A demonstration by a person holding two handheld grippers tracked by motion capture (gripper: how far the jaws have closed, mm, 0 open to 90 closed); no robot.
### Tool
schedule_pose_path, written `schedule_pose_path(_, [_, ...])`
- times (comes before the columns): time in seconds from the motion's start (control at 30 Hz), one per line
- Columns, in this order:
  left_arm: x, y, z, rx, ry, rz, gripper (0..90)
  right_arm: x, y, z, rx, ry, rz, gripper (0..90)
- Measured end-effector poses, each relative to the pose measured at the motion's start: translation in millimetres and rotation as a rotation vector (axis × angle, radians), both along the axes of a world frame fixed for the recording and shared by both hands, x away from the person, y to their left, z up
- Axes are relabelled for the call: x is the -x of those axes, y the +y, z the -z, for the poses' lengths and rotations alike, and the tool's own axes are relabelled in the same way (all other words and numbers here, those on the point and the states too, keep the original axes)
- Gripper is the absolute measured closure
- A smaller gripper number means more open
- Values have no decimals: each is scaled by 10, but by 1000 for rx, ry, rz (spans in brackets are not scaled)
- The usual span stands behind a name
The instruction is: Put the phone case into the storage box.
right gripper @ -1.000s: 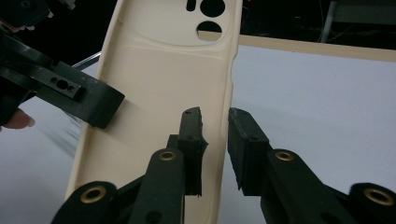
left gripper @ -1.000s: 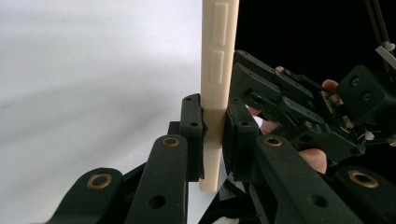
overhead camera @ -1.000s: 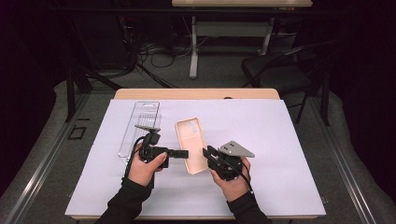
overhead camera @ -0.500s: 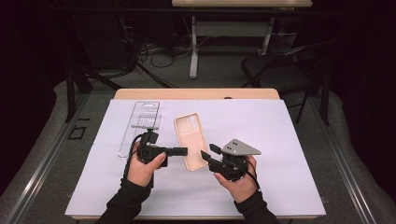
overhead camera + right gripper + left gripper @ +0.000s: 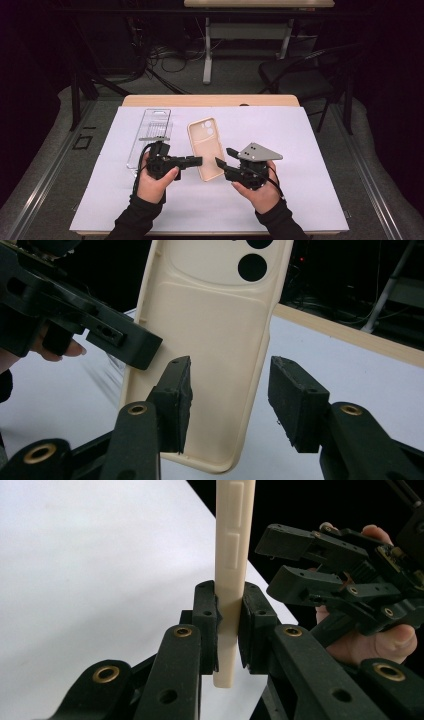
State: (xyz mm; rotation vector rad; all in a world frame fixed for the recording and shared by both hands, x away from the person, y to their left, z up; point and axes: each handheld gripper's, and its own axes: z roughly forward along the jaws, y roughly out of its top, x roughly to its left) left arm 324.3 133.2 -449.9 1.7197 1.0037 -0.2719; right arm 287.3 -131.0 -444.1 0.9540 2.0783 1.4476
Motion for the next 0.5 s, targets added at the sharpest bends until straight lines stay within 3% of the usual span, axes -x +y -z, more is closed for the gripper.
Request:
schedule_pose_path(0.13, [59,-36,-31,-10,-43,7,807,9,-34,-29,-9,0,-2,506])
schedule_pose_path(0.5, [174,-56,-66,-5,-102,8,807,73,-106,-43,-23,-8,-32,448])
